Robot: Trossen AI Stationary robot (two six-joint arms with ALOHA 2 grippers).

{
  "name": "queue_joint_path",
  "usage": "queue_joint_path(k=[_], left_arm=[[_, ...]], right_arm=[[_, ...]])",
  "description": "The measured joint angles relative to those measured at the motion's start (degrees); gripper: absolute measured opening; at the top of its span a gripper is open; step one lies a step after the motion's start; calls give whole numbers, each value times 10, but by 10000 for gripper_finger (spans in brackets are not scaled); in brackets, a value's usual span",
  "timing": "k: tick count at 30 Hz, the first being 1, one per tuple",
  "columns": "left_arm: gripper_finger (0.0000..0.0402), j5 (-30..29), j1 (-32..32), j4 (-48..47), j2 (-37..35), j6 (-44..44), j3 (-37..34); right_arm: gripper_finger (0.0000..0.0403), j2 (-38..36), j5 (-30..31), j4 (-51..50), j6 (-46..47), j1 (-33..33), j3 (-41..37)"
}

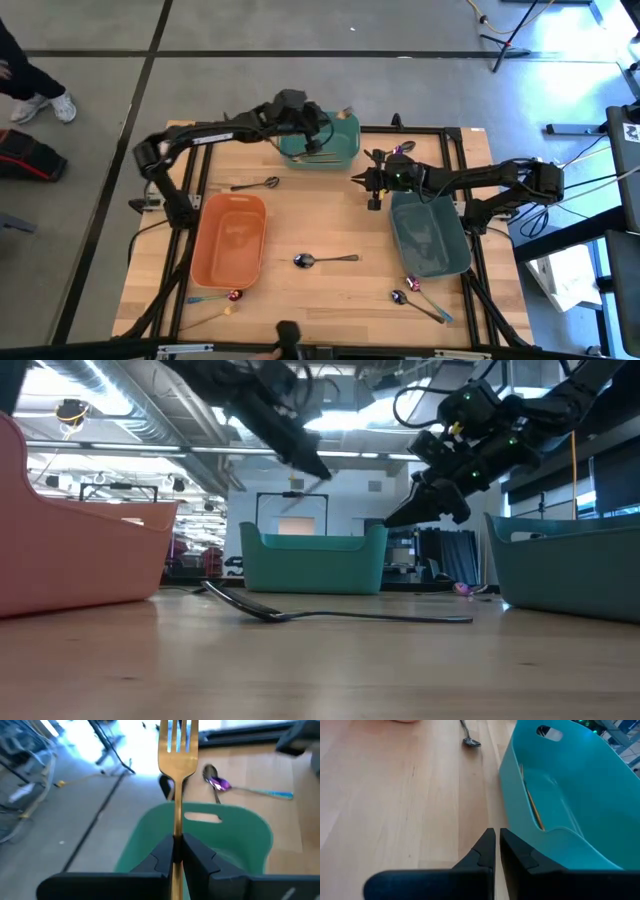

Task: Sort silverware by color (type)
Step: Put the gold fork into the green bin

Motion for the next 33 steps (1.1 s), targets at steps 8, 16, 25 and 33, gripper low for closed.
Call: queue_joint_path(k=[8,16,25,33], left_arm=[[25,7,17,-2,86,-2,15],[25,7,21,-35,129,-3,15],[26,7,22,-81,153,0,15],[75,5,22,-89,154,0,15]], right_arm=[[19,0,0,-11,3,0,0],[19,0,0,-12,17,0,0],[19,0,0,-13,21,0,0],[19,0,0,-13,22,0,0]])
